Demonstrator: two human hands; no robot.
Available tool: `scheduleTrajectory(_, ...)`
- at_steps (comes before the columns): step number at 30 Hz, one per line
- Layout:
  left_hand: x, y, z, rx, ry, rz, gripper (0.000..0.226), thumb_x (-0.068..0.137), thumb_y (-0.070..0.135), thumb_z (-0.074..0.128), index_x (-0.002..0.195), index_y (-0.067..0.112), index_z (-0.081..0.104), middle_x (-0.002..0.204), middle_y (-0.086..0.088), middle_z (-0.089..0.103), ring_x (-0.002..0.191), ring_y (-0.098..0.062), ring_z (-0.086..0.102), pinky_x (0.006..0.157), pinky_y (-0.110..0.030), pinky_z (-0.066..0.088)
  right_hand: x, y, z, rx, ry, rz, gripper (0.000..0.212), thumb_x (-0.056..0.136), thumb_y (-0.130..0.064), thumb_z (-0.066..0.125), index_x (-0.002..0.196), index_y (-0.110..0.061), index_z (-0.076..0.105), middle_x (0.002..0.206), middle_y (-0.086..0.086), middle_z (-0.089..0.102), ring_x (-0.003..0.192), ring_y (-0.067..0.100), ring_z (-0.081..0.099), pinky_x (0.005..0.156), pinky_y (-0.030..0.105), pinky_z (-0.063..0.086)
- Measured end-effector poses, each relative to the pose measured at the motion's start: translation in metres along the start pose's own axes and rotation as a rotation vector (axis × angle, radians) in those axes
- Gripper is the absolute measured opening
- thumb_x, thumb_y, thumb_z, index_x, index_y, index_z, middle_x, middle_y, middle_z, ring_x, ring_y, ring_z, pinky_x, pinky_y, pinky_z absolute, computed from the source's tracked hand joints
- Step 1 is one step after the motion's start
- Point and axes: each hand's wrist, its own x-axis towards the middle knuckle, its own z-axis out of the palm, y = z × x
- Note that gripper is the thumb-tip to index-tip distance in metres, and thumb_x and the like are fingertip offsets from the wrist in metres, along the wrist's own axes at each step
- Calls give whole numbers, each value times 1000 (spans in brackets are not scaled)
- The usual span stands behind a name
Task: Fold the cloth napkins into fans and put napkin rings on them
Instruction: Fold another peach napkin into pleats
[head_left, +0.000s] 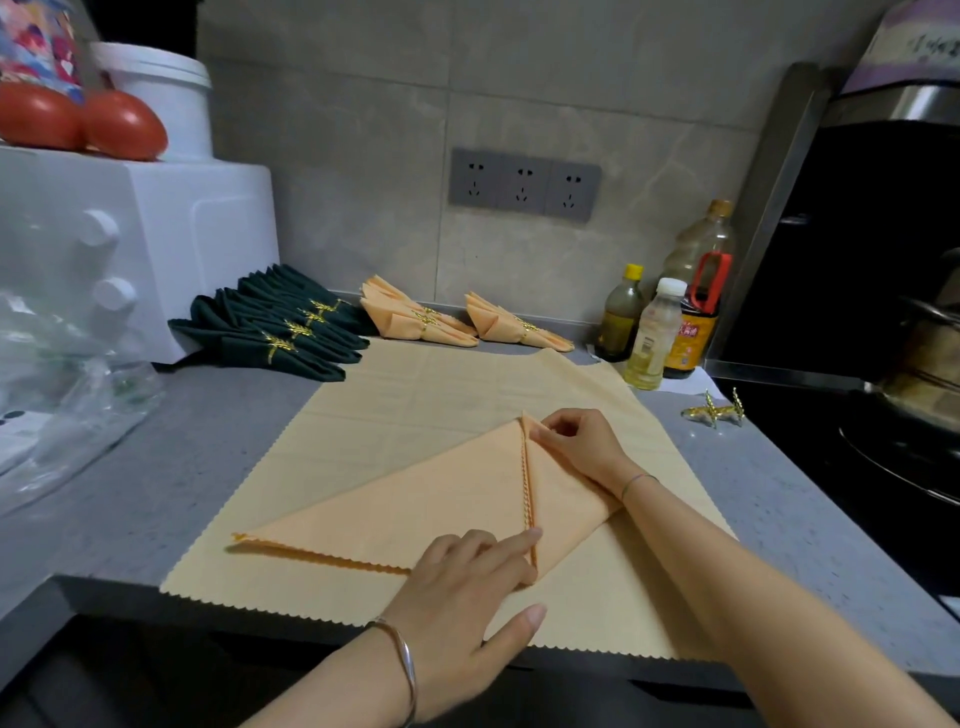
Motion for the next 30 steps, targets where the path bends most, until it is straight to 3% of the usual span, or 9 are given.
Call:
scheduleTrajectory(4, 1, 2, 0, 46, -53, -18, 80, 78, 63, -6, 147, 33, 21, 144, 26, 28, 127, -2, 18, 109, -29, 17, 4, 4, 3, -14, 23, 1, 10, 82, -21, 73, 81, -15, 65, 68, -5, 58, 64, 7, 48, 64, 20, 41)
scheduleTrajectory(6, 0, 5, -4, 56, -79, -48, 68, 87, 62, 3, 147, 34, 17, 140, 19, 31, 129, -7, 19, 108, -27, 16, 4, 4, 4, -26, 31, 7, 11, 82, -19, 72, 84, -15, 62, 71, -4, 58, 66, 9, 49, 66, 23, 43)
scheduleTrajectory(8, -1, 10, -6, 25, -87, -88, 55, 97, 57, 18, 147, 35, 14, 138, 16, 27, 128, -8, 18, 107, -25, 17, 3, 1, 1, -56, 46, 11, 11, 84, -20, 70, 89, -17, 60, 78, -3, 59, 72, 11, 51, 68, 21, 42)
scheduleTrajectory(10, -4, 13, -8, 16, -81, -104, 55, 96, 58, 22, 146, 38, 9, 139, 13, 26, 128, -12, 18, 108, -26, 18, -1, -4, -7, -97, 63, 0, 15, 89, -25, 63, 102, -17, 59, 94, -2, 61, 83, 12, 54, 73, 20, 41)
scheduleTrajectory(12, -5, 14, -6, 37, -79, -83, 60, 94, 62, 17, 148, 39, 4, 143, 15, 25, 129, -11, 17, 109, -27, 15, -13, -16, -19, -126, 59, -29, 24, 95, -30, 53, 115, -18, 57, 108, -2, 60, 94, 12, 55, 80, 19, 40)
scheduleTrajectory(16, -7, 16, 0, 137, -66, -25, 91, 69, 71, -12, 151, 34, 4, 156, 23, 4, 136, -11, 9, 112, -27, 6, -74, -40, -38, -170, -21, -188, 36, 98, -41, 38, 125, -24, 57, 123, -12, 58, 111, 4, 53, 91, 14, 37)
scheduleTrajectory(20, -7, 19, 2, 130, -52, -57, 95, 65, 71, -13, 151, 34, 1, 157, 22, 0, 138, -11, 6, 113, -25, 1, -148, -36, -42, -290, -263, -246, 46, 99, -45, 24, 139, -35, 44, 142, -26, 38, 132, -13, 27, 110, 12, 17)
scheduleTrajectory(23, -7, 21, 4, 127, -79, -78, 97, 65, 73, -12, 152, 32, -1, 158, 19, -5, 145, -8, -5, 116, -26, -9, -176, -28, -38, -388, -408, -243, 50, 98, -46, 19, 145, -36, 30, 150, -29, 19, 137, -17, 4, 114, 16, 0)
scheduleTrajectory(30, -7, 25, 9, 119, -85, -105, 99, 65, 76, -10, 152, 31, -5, 158, 18, -10, 144, -4, -17, 116, -26, -12, -177, -21, -39, -522, -505, -243, 54, 95, -53, 15, 148, -41, 14, 152, -30, 3, 137, -16, -9, 114, 19, -7)
